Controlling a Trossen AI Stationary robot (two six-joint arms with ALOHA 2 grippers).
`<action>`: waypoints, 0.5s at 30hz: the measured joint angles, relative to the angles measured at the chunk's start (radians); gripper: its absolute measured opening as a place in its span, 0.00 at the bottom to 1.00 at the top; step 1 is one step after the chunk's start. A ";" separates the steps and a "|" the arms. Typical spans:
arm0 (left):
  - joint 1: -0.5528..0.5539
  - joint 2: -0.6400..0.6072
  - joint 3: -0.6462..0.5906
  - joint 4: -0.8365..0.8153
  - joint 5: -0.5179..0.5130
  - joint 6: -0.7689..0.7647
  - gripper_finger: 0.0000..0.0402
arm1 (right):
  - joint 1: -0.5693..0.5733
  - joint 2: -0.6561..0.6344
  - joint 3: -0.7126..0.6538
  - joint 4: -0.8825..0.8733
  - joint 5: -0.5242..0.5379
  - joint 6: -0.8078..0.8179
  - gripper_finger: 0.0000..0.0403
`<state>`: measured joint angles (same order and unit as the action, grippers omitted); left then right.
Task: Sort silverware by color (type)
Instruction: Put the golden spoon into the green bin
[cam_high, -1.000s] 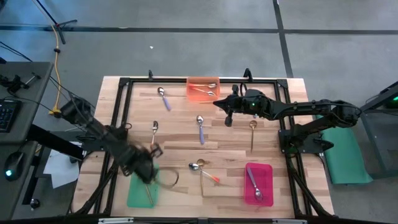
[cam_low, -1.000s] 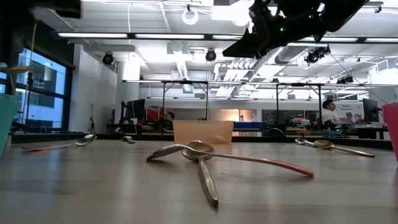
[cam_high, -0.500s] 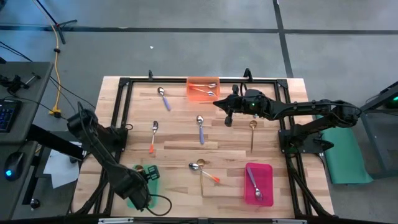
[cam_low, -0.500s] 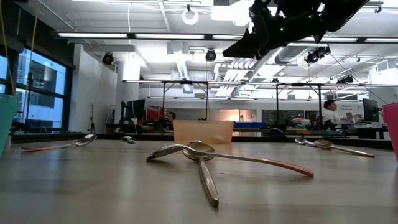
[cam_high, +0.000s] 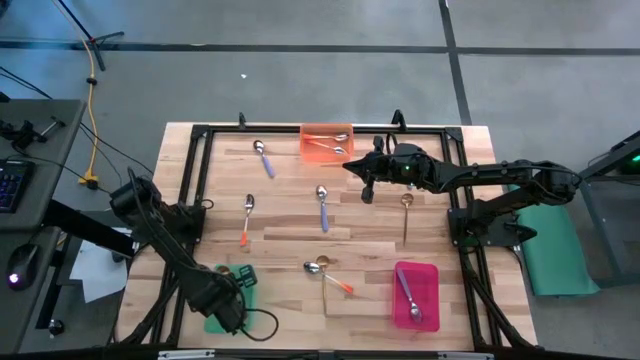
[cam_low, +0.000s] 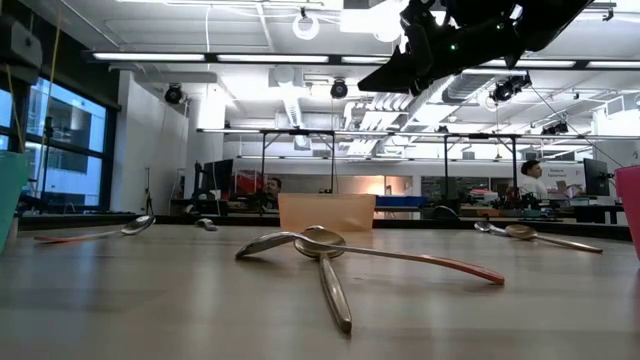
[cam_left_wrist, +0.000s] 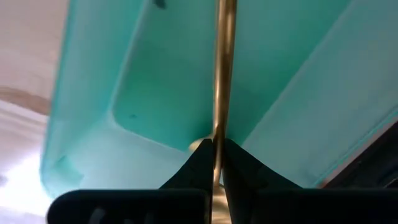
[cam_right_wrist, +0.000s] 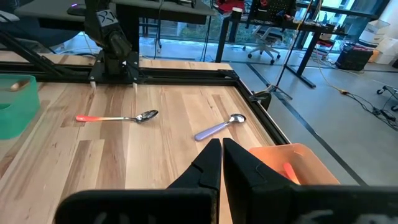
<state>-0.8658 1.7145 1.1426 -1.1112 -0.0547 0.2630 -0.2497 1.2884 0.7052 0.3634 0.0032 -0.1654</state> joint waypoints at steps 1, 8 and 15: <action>0.000 0.000 -0.009 0.008 0.004 0.000 0.02 | 0.000 0.000 0.000 0.000 0.000 0.000 0.00; 0.000 0.000 -0.059 0.060 0.029 0.031 0.02 | 0.000 0.000 0.000 0.000 0.000 0.000 0.00; -0.001 0.000 -0.067 0.087 0.031 0.018 0.07 | 0.000 0.000 0.000 0.000 0.000 0.000 0.00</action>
<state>-0.8665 1.7145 1.0760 -1.0241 -0.0235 0.2810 -0.2497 1.2884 0.7052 0.3634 0.0030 -0.1650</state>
